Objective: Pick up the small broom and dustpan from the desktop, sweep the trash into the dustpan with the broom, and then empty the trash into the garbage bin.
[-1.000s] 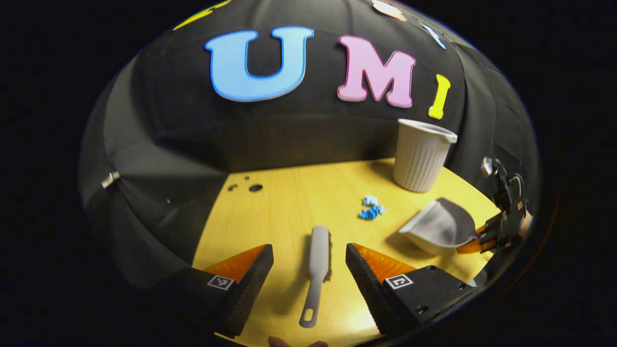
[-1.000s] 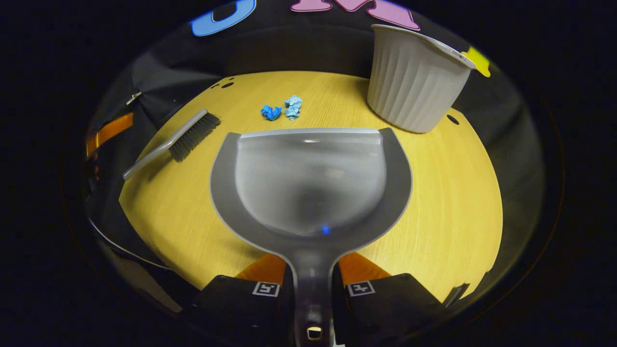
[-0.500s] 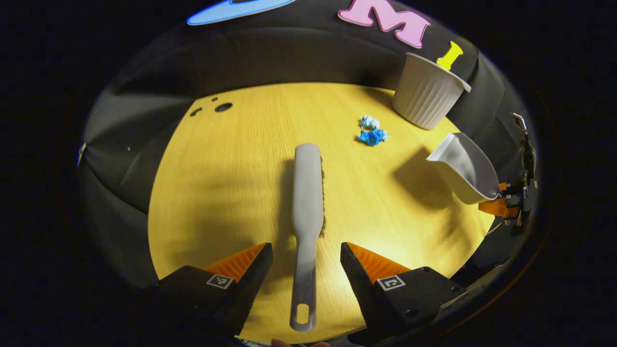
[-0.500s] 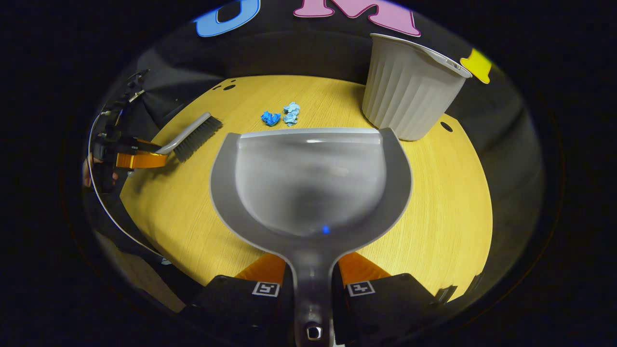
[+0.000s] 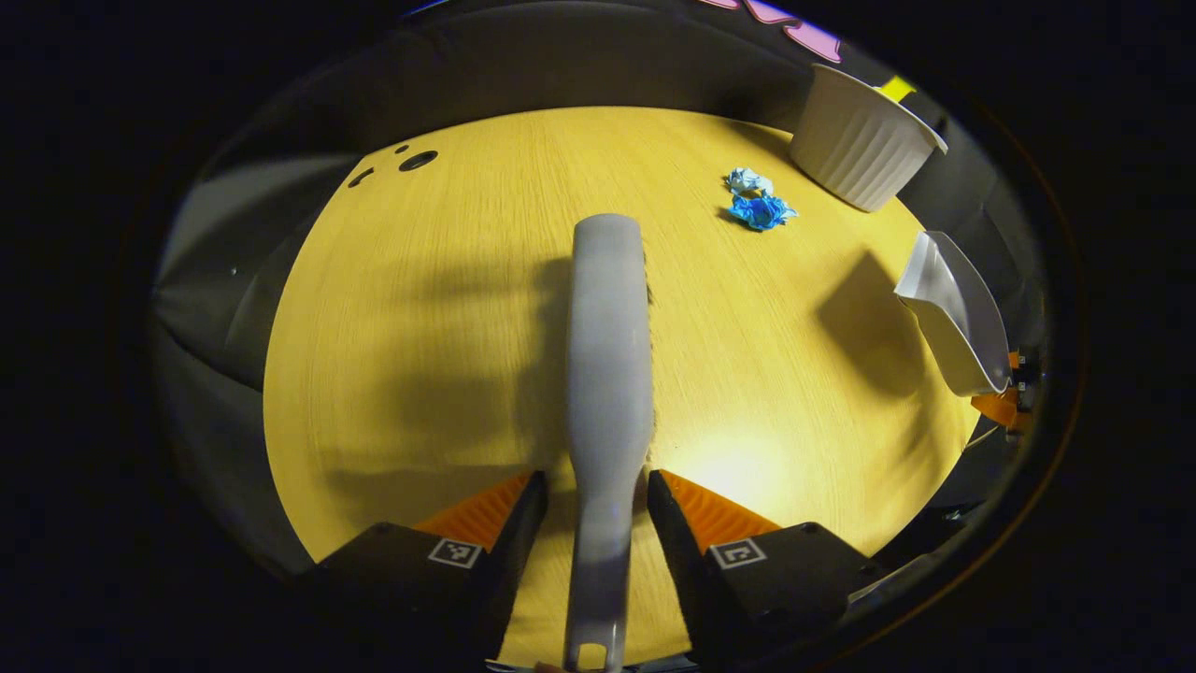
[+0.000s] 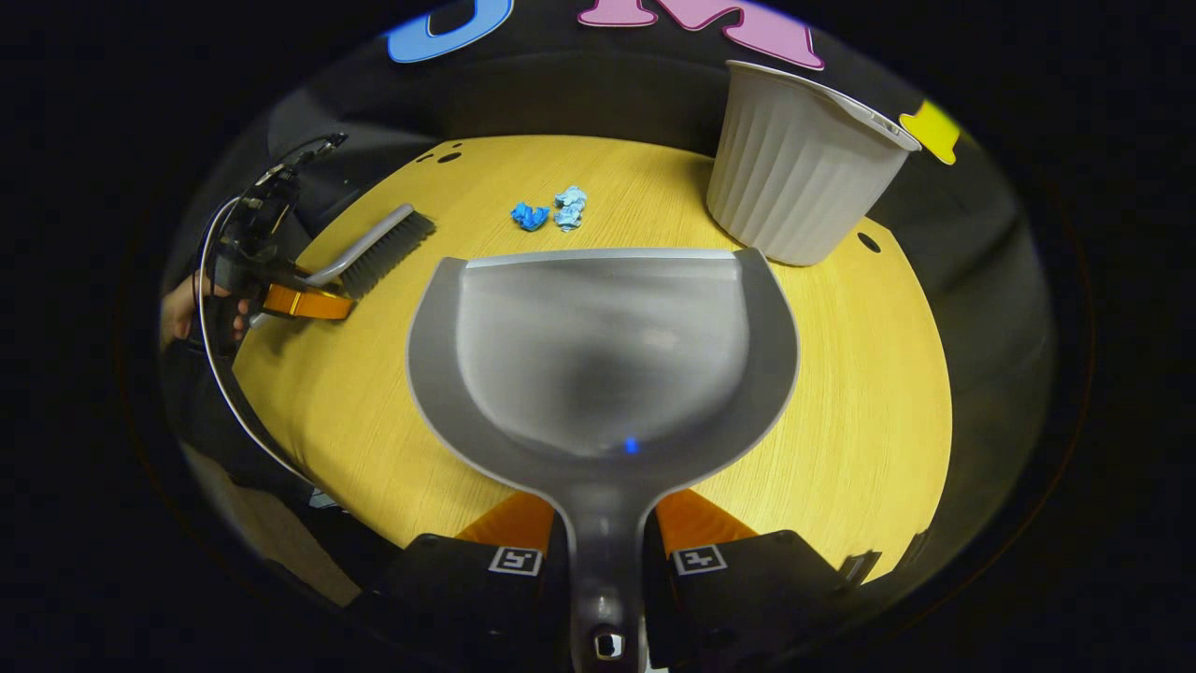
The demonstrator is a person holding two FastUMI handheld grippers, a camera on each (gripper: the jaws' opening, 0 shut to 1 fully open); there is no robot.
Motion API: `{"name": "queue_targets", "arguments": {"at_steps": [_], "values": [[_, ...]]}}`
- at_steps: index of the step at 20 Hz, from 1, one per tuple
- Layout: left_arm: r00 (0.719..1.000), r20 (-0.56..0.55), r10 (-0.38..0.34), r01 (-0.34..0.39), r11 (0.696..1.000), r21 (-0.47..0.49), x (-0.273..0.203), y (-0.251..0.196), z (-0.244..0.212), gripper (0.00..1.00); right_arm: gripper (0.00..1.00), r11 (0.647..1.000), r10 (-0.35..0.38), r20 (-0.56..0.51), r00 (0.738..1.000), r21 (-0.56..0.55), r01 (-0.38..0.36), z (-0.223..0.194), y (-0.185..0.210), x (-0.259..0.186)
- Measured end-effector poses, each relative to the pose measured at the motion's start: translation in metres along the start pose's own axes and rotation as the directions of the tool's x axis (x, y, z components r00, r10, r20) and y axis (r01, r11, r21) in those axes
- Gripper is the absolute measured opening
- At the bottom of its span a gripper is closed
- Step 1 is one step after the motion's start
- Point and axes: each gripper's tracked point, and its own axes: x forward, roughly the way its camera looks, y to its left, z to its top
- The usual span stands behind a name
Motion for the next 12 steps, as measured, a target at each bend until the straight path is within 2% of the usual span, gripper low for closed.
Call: {"name": "queue_targets", "arguments": {"at_steps": [3,4,5,6,7,11,12], "values": [[0.999,0.015,0.045,-0.045,0.999,0.013,0.004,0.007,0.004,0.6,0.36,1.0,0.006,-0.027,1.0,-0.024,-0.006,-0.003,0.0,-0.002],[0.998,0.022,0.053,-0.053,0.999,-0.001,0.009,0.007,0.003,0.39,0.36,0.999,-0.002,-0.039,0.999,-0.032,0.001,-0.005,0.0,-0.001],[0.997,0.023,0.067,-0.067,0.998,-0.013,0.004,0.008,0.005,0.34,0.36,0.999,-0.006,-0.048,0.999,-0.043,0.004,-0.006,-0.002,0.0],[0.998,0.026,0.066,-0.065,0.998,-0.018,0.004,0.006,0.006,0.3,0.36,0.999,0.0,-0.057,0.998,-0.054,-0.003,-0.005,-0.001,-0.001],[0.997,0.03,0.069,-0.069,0.998,-0.01,0.002,0.007,0.006,0.32,0.36,0.998,0.01,-0.067,0.998,-0.062,-0.014,-0.004,0.0,-0.002],[0.993,0.088,0.08,-0.086,0.994,0.064,0.0,0.005,0.042,0.24,0.36,0.994,0.028,-0.142,0.99,-0.103,-0.043,-0.002,-0.006,-0.002],[0.991,0.106,0.078,-0.086,0.993,0.075,0.0,0.003,0.056,0.27,0.36,0.992,0.022,-0.162,0.987,-0.116,-0.041,0.001,-0.009,0.005]]}}
